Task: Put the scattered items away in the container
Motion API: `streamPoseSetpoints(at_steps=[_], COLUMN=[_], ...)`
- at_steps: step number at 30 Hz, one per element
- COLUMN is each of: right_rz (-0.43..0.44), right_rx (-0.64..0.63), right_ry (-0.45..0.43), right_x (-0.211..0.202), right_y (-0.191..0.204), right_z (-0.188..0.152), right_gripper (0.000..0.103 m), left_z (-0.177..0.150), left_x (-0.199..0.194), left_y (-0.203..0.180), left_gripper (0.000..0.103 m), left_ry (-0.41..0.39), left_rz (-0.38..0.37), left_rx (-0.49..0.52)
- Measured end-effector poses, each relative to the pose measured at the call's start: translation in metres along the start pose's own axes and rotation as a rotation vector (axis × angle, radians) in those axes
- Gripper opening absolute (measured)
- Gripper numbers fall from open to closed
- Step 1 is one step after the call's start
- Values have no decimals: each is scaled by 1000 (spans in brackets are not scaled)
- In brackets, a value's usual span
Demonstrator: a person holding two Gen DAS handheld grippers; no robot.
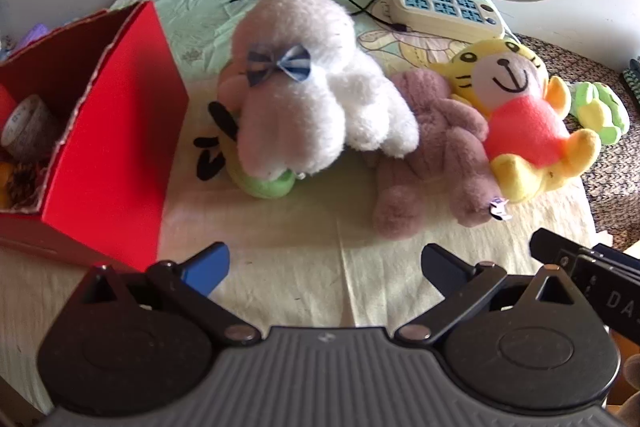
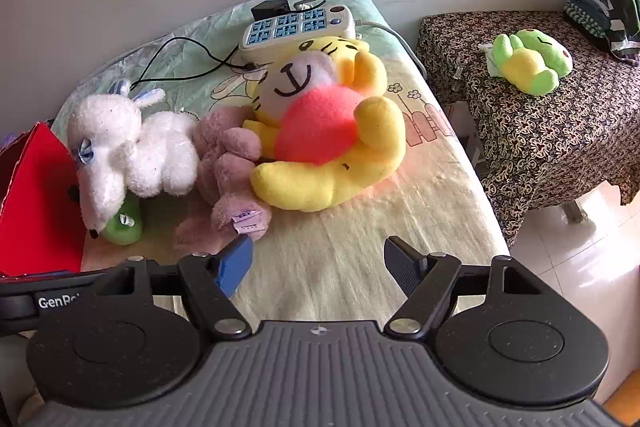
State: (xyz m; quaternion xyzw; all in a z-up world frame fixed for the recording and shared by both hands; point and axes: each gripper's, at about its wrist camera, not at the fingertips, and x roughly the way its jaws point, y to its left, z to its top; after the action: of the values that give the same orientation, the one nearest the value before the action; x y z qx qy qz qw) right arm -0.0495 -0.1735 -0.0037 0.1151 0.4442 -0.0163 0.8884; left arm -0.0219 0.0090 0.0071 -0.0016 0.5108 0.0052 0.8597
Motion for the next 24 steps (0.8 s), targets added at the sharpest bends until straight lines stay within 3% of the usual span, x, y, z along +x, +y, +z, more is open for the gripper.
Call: streamPoseSetpoints(at_steps=[9, 24], right_rz=[-4, 15], right_rx=[-1, -8], right_ry=[-5, 1], right_x=[-5, -7], right_y=[2, 4], right_z=[2, 0], right_gripper=[76, 76], left_z=[-4, -4], left_x=[-2, -2], left_y=[-2, -4], left_gripper=[101, 101], left_ry=[-13, -8], left_rz=[39, 38], left_rx=[10, 20])
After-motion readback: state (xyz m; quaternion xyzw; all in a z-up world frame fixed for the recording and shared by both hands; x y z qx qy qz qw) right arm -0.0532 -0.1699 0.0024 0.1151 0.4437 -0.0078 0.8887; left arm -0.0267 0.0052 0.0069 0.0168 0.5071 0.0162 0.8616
